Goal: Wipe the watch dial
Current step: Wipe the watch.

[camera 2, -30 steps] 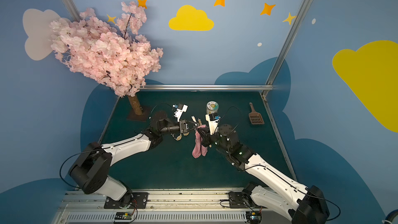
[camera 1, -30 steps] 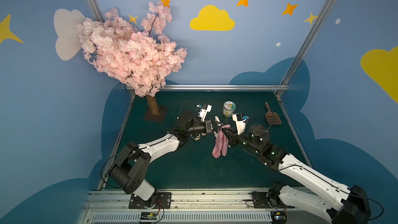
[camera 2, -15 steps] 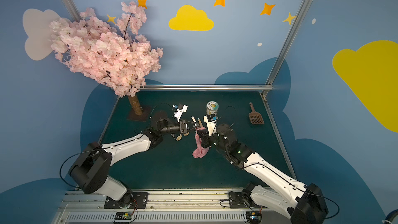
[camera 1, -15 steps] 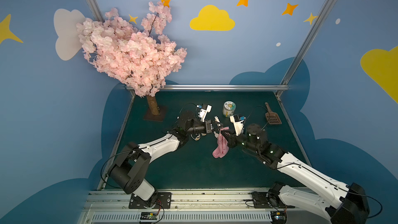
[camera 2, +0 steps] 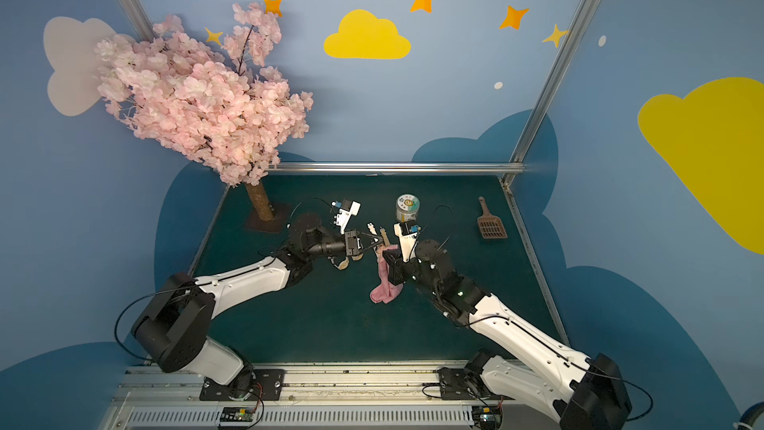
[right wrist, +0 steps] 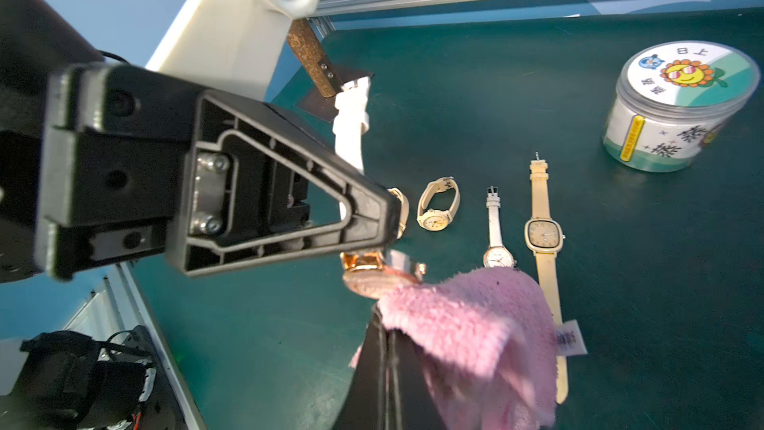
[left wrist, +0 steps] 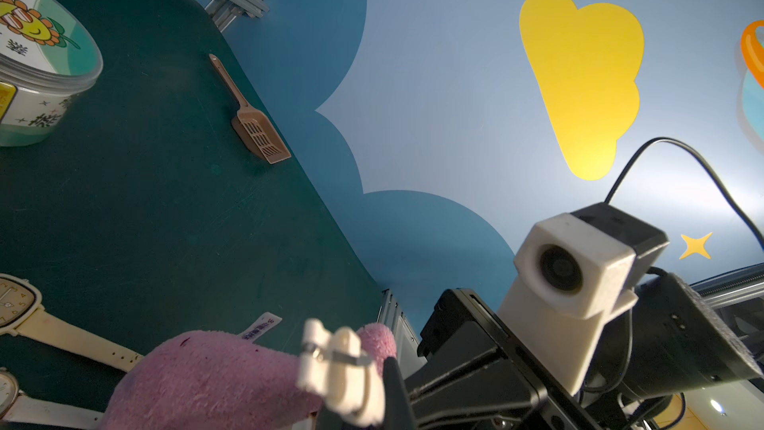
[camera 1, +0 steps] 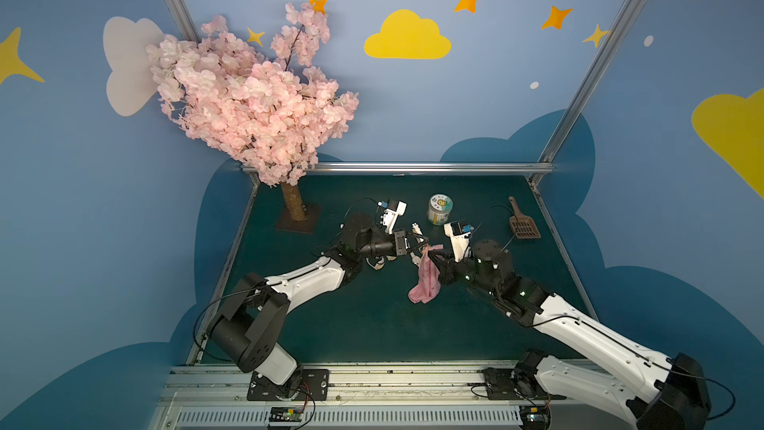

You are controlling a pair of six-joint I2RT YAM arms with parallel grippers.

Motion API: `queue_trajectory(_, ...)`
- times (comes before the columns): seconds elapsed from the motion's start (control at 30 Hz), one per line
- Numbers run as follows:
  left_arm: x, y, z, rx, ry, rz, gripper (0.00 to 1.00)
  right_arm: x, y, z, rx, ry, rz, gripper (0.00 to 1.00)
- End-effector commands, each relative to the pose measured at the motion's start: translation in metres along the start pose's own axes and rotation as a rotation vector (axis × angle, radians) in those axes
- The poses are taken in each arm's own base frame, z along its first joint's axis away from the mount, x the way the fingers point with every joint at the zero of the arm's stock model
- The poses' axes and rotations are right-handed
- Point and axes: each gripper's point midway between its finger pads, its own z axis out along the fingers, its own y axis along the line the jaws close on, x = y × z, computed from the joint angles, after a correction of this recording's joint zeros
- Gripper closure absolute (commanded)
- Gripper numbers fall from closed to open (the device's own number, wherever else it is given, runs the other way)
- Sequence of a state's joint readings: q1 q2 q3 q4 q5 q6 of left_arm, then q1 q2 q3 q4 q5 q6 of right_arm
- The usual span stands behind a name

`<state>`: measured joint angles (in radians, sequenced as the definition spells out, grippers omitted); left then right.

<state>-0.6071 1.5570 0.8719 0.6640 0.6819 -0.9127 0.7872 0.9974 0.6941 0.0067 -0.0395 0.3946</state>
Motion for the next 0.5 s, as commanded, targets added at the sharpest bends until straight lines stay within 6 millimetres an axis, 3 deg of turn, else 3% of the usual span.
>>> queue_trajectory(0.0, -0.002, -0.01, 0.0, 0.029, 0.006, 0.03, 0.97, -0.016, 0.019, -0.005, -0.118, -0.097, 0.004, 1.0)
queue_trajectory(0.17, -0.003, -0.009, 0.0, 0.027, 0.004, 0.031, 0.97, -0.017, 0.02, -0.002, -0.124, -0.092, 0.005, 1.0)
queue_trajectory(0.37, -0.002, -0.005, 0.001, 0.032, -0.003, 0.019, 0.97, -0.012, -0.028, -0.003, 0.172, -0.023, 0.054, 1.0)
queue_trajectory(0.47, -0.003, -0.004, 0.002, 0.035, -0.002, 0.016, 0.97, -0.018, -0.023, -0.005, 0.135, -0.062, 0.053, 1.0)
